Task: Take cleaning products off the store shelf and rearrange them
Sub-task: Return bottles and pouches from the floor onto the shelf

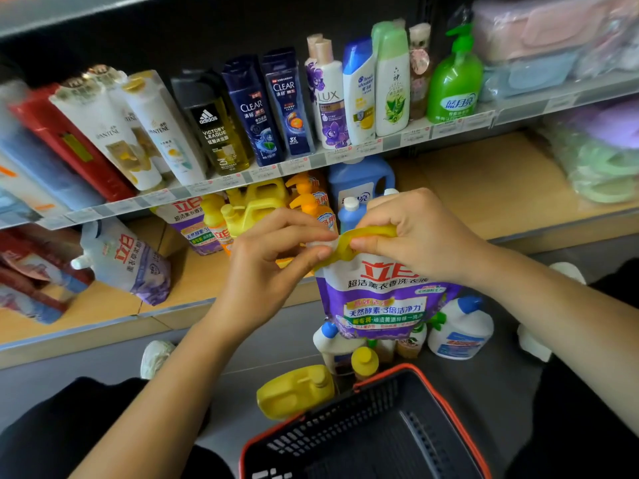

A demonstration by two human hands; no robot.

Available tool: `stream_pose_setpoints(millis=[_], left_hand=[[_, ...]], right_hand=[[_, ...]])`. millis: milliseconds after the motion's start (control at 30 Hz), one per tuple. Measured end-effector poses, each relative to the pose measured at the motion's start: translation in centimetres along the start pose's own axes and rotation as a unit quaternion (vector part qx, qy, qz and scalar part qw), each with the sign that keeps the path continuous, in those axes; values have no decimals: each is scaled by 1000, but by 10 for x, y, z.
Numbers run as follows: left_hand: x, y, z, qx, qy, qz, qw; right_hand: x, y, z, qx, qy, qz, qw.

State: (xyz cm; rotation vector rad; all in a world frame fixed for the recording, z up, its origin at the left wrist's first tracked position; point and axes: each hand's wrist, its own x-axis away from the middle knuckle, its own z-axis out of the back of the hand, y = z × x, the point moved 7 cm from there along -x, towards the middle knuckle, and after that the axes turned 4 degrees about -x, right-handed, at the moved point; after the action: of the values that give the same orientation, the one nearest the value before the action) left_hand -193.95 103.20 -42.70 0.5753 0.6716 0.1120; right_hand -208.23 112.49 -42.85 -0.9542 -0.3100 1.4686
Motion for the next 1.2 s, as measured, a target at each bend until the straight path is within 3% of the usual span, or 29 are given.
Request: stream_pose_setpoints(millis=[167,500,600,733,967,1067,1200], left_hand=[[3,5,4,-7,-16,-37,999],[12,-16,2,158,82,157,971],[17,-26,-3,163,112,209,958],[18,-30,-9,127,74,222,964],[17,-27,-6,133,49,150,978],[19,-31,-19,200,-22,170,965],[26,-41,-31,135,-53,191,971]], right_hand=[[-1,2,-2,-20,-8,-4,1000],[-4,-2,-3,-28,-4,-1,1000],[-4,-1,-4,-28,-4,-5,1000],[-4,0,-4,-25,-10,-9,1000],[-6,0,12,-67,33,2,997],[-7,2,16,-71,47,7,996],[-8,2,17,-79,59,10,995]])
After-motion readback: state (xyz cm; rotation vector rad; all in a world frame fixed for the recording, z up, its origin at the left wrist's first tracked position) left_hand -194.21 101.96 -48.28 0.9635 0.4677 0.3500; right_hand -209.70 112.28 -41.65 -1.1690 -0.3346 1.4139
